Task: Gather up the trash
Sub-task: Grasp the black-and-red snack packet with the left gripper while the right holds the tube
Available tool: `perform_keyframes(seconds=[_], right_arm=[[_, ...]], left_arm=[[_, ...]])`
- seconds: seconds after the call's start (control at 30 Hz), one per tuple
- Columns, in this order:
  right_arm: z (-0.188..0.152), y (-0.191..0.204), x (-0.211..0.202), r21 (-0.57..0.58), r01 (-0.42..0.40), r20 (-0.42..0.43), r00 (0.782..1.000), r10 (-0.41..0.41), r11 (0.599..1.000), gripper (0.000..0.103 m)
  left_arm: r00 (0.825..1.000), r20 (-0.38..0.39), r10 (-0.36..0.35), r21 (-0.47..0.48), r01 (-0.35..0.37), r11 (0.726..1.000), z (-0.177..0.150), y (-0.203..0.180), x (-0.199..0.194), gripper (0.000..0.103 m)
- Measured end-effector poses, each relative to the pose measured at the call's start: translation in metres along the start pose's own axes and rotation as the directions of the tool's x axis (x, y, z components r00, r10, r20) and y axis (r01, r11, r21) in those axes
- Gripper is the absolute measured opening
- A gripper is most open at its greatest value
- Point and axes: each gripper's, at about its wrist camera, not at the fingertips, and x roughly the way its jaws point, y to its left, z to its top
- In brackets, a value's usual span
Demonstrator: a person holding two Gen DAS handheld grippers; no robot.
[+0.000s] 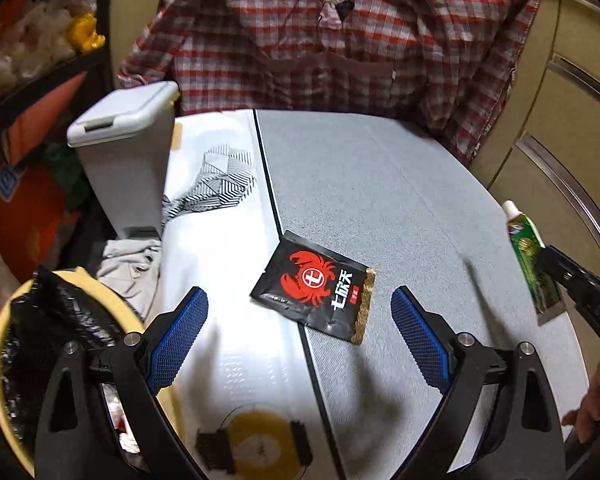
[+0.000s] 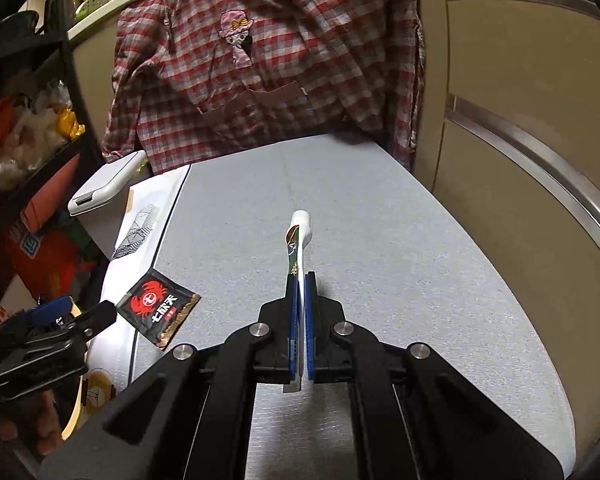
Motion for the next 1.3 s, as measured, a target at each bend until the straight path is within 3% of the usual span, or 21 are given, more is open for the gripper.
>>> perform_keyframes(seconds=[0.5,0.53,0.6,0.63,0.7,0.77,1.07,1.3], right_arm=[[0.0,-0.018,0.008,0.036,0.012,-0.015,1.0,-0.011,0.999,0.004],[0.0,-0.018,0.008,0.035,0.013,-0.015,1.0,-0.012,0.999,0.004],[0.0,-0.018,0.008,0.034,0.016,-0.014,1.0,-0.016,0.999,0.004],[0.001,-0.019,0.008,0.036,0.014,-0.015,1.0,-0.013,0.999,0.004],[0.001,-0.019,0.008,0.038,0.016,-0.015,1.0,-0.016,0.999,0.004],[0.001,-0.021,0.009,0.039,0.021,-0.015,1.0,-0.02,0.999,0.004],[0.0,-0.027,0.003,0.043,0.028,-0.011,1.0,-0.028,0.999,0.004],[-0.001,-0.027,-0.005,0.042,0.021,-0.001,1.0,-0.021,0.999,0.004]], left_arm=[[0.994,-0.109,-0.025,-0.116,0.013,0.993,-0.002,0.015,0.05,0.071],[0.994,-0.109,-0.026,-0.112,0.014,0.994,-0.002,0.014,0.051,0.066],[0.993,-0.114,-0.024,-0.1,0.012,0.995,-0.002,0.013,0.052,0.042],[0.994,-0.111,-0.019,-0.093,0.008,0.996,-0.002,0.013,0.051,0.035],[0.995,-0.101,0.011,-0.079,-0.019,0.997,0.0,0.014,0.05,0.008],[0.996,-0.092,0.008,-0.087,-0.016,0.996,0.002,0.017,0.047,0.0],[1.0,0.026,-0.008,-0.066,0.01,0.998,0.012,0.012,0.007,0.0],[0.991,0.133,-0.035,-0.057,0.043,0.997,0.023,0.012,-0.042,0.0]])
